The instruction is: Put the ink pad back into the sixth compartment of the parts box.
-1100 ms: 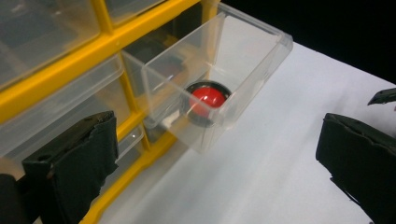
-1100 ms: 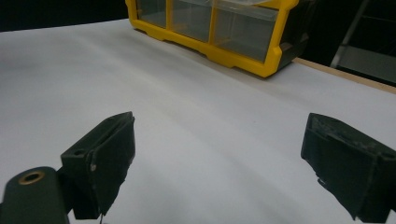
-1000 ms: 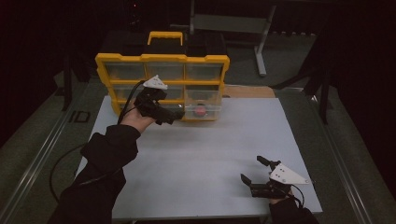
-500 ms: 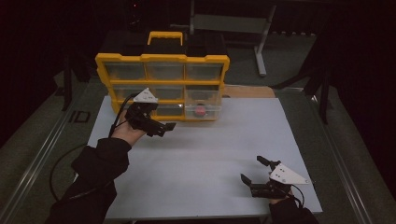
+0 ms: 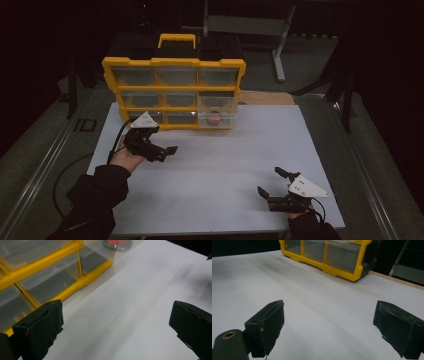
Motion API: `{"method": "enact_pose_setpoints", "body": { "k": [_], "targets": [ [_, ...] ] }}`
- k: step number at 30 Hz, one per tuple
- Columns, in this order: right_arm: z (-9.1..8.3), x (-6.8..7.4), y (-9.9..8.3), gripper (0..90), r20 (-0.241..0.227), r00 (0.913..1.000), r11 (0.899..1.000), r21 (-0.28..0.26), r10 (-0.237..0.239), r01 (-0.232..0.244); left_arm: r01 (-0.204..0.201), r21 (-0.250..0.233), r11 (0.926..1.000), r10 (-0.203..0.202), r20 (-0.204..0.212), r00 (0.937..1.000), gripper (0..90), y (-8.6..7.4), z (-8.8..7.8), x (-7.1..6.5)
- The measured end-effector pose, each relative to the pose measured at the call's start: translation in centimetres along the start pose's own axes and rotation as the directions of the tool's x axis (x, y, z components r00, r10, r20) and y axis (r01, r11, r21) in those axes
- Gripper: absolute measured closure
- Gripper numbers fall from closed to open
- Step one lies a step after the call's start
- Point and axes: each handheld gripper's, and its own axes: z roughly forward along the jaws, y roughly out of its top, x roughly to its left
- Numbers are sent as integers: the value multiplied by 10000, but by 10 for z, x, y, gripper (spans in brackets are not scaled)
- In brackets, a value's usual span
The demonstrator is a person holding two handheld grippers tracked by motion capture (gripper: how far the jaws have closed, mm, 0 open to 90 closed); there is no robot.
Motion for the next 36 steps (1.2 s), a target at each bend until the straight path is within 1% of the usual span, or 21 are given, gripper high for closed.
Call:
{"method": "enact_pose_setpoints", "body": {
  "k": [4,7,10,15,18,21,26,28,31,34,36],
  "targets": [
    [0,0,0,99,14,10000,10000,18,3,-3,109,-50,9999,-109,58,9999,1,-12,-2,-2],
    [1,1,0,99,4,10000,10000,19,11,-11,126,45,9999,-126,46,9999,1,-21,-3,-3],
    [1,1,0,99,5,10000,10000,24,-11,11,209,12,9998,-209,76,9998,1,-29,-4,-3],
    [1,1,0,99,-8,10000,10000,42,-33,33,433,-57,9990,-432,126,9990,1,-47,-5,-5],
    [2,1,0,99,-37,10000,10000,60,-51,51,579,11,9983,-579,161,9982,1,-58,-5,-4],
    [2,2,-1,99,-40,10000,9999,100,-57,57,693,-21,9976,-692,106,9975,1,-68,-7,-4],
    [2,2,-1,99,-76,10000,9999,106,-63,64,918,-299,9953,-914,134,9957,1,-83,-13,-7],
    [2,2,-1,99,-101,9999,9999,117,-83,84,943,-392,9948,-942,66,9955,1,-90,-15,-8],
    [3,3,-1,99,-104,9999,9999,137,-56,58,1136,-482,9924,-1133,107,9935,2,-98,-17,-9],
    [2,3,-1,99,-100,9999,9998,153,-102,103,1144,-620,9915,-1135,182,9934,2,-106,-18,-11],
    [3,3,-1,99,-98,9999,9998,161,-75,77,1217,-738,9898,-1203,235,9925,1,-111,-19,-12]
  ]
}}
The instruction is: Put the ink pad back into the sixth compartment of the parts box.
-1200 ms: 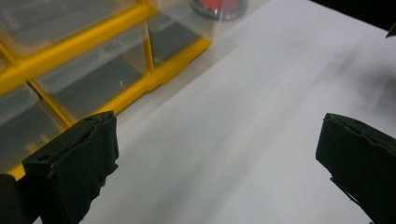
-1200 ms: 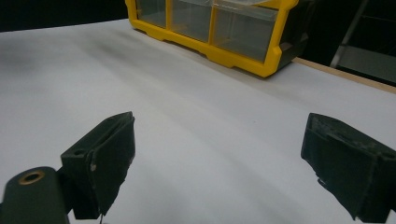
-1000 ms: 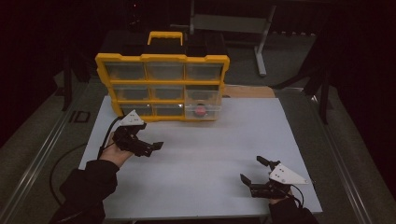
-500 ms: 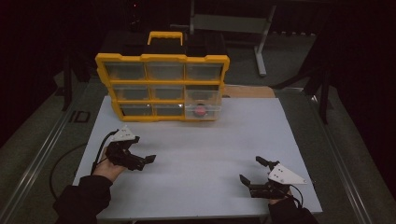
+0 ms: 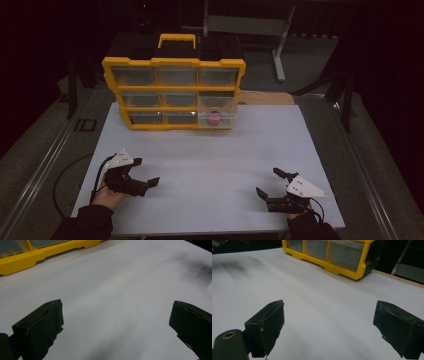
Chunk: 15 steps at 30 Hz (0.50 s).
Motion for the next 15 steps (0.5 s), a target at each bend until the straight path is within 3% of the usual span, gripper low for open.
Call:
{"method": "enact_pose_setpoints", "body": {
  "k": [15],
  "targets": [
    [0,0,0,99,10,10000,10000,-21,-35,35,-79,-352,9993,51,-797,9968,2,-29,-13,-14]
  ]
}}
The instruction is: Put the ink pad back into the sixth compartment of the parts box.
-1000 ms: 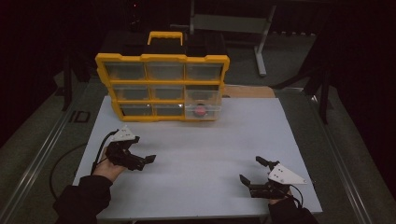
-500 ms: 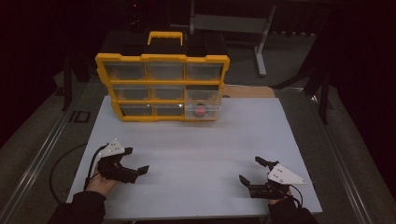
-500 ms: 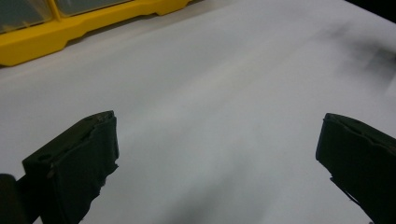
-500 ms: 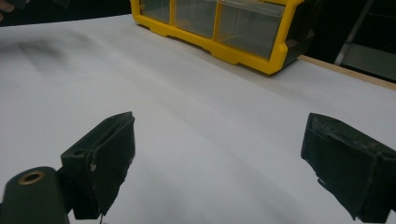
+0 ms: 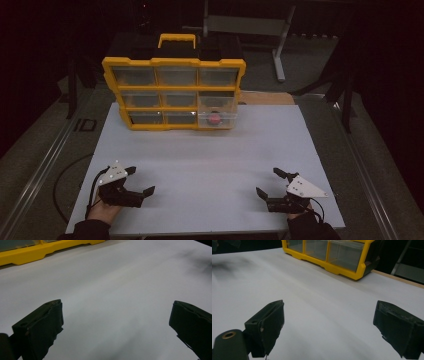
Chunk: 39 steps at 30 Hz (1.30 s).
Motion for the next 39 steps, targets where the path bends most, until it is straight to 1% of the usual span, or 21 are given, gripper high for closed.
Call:
{"method": "enact_pose_setpoints", "body": {
  "k": [2,4,5,6,8,9,11,13,17,20,22,24,26,30,31,33,35,36,38,39],
  "targets": [
    [0,0,0,99,11,10000,10000,-3,-4,4,-8,-38,10000,7,-249,9997,2,-4,-2,-2],
    [0,0,0,99,5,10000,10000,13,5,-5,-7,-64,10000,4,-388,9992,2,-7,-3,-3],
    [0,1,0,99,2,10000,10000,10,5,-5,-75,-110,9999,70,-502,9987,2,-8,-3,-4],
    [0,1,0,99,6,10000,10000,24,2,-2,-52,-191,9998,42,-556,9984,1,-10,-3,-4],
    [0,1,0,99,1,10000,10000,35,20,-20,121,-335,9994,-138,-525,9985,2,-13,-2,-3],
    [0,1,0,99,2,10000,10000,26,0,0,119,-350,9993,-141,-625,9979,2,-14,-2,-2],
    [0,0,0,99,11,10000,10000,24,12,-12,219,-609,9979,-267,-796,9965,2,-16,-2,0],
    [0,0,0,99,6,10000,10000,13,-32,32,221,-897,9957,-305,-934,9952,2,-17,-3,0],
    [1,0,0,99,29,10000,10000,8,16,-16,230,-1286,9914,-404,-1345,9901,2,-19,-2,2],
    [2,1,-1,99,-9,10000,10000,27,-47,47,309,-1443,9890,-524,-1477,9876,2,-21,-1,2],
    [3,1,-1,99,-36,10000,10000,60,-64,65,270,-1408,9897,-501,-1633,9853,2,-22,0,1],
    [3,1,-1,99,-52,10000,10000,68,-33,33,307,-1420,9894,-540,-1638,9850,2,-22,1,0],
    [3,1,-1,99,-61,10000,10000,64,-70,71,315,-1442,9890,-590,-1902,9800,2,-23,2,-1],
    [2,1,-1,99,-50,10000,10000,72,-66,67,348,-1740,9841,-743,-2264,9712,2,-22,4,-5],
    [2,1,-1,99,-44,10000,9999,74,-67,67,250,-1785,9836,-682,-2404,9683,2,-22,4,-6],
    [2,1,-1,99,-39,10000,9999,80,-82,82,-59,-1714,9852,-419,-2740,9608,2,-21,5,-9],
    [3,1,-2,99,-39,10000,9999,102,-72,72,-104,-1630,9866,-367,-2835,9583,2,-22,6,-9],
    [3,1,-2,99,-49,10000,9999,111,-56,57,-56,-1627,9867,-413,-2834,9581,2,-22,7,-9],
    [3,1,-2,99,-53,10000,9999,112,-66,66,-17,-1545,9880,-442,-2929,9551,2,-22,7,-8],
    [3,1,-2,99,-53,10000,9999,112,-66,66,-17,-1545,9880,-442,-2929,9551,2,-22,7,-8]
  ]
}}
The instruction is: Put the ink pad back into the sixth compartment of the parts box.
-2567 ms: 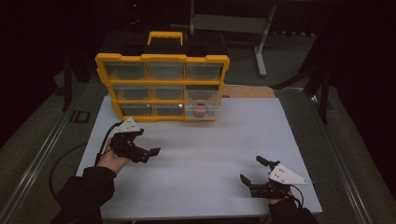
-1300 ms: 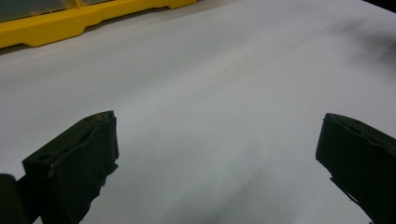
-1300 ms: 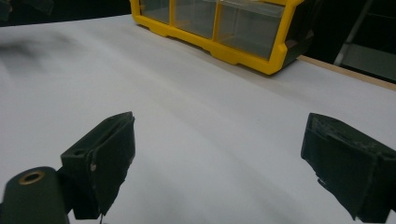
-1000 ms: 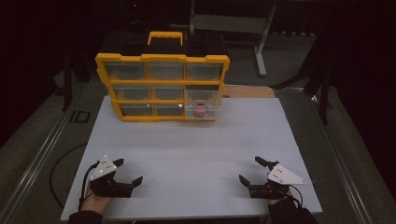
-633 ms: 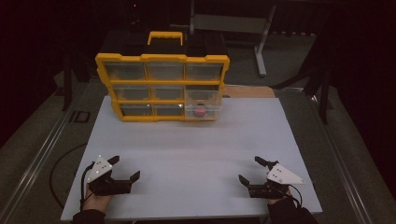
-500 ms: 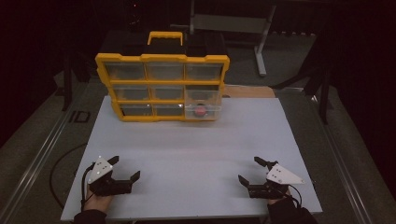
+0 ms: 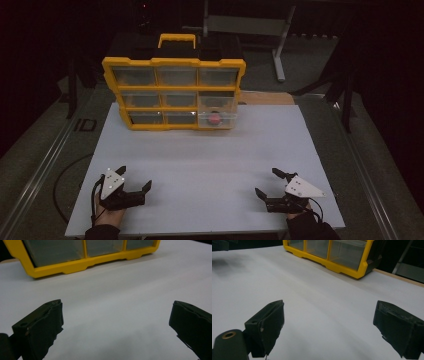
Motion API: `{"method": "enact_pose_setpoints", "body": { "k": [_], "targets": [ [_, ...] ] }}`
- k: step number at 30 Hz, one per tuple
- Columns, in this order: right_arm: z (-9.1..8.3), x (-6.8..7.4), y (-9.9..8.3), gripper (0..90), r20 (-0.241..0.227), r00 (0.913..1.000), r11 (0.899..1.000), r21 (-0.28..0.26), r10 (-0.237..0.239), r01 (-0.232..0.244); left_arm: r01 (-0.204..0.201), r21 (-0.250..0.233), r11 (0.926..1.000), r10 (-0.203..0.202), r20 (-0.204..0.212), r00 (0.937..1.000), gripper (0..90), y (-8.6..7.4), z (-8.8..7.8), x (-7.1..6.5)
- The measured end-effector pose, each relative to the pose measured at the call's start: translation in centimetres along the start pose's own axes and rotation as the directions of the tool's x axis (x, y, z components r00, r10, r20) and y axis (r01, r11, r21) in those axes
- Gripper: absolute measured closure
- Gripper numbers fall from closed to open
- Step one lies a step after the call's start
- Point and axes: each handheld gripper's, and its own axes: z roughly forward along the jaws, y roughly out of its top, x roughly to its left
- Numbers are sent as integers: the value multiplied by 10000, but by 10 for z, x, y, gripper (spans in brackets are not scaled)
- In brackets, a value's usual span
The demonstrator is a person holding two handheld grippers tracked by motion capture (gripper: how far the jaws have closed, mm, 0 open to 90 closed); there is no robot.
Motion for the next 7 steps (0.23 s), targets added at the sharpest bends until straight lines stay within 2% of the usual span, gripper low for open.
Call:
{"method": "enact_pose_setpoints", "body": {
  "k": [7],
  "targets": [
    [0,0,0,99,-1,10000,10000,10,-18,18,72,-30,10000,-72,-46,10000,2,0,0,0]
  ]
}}
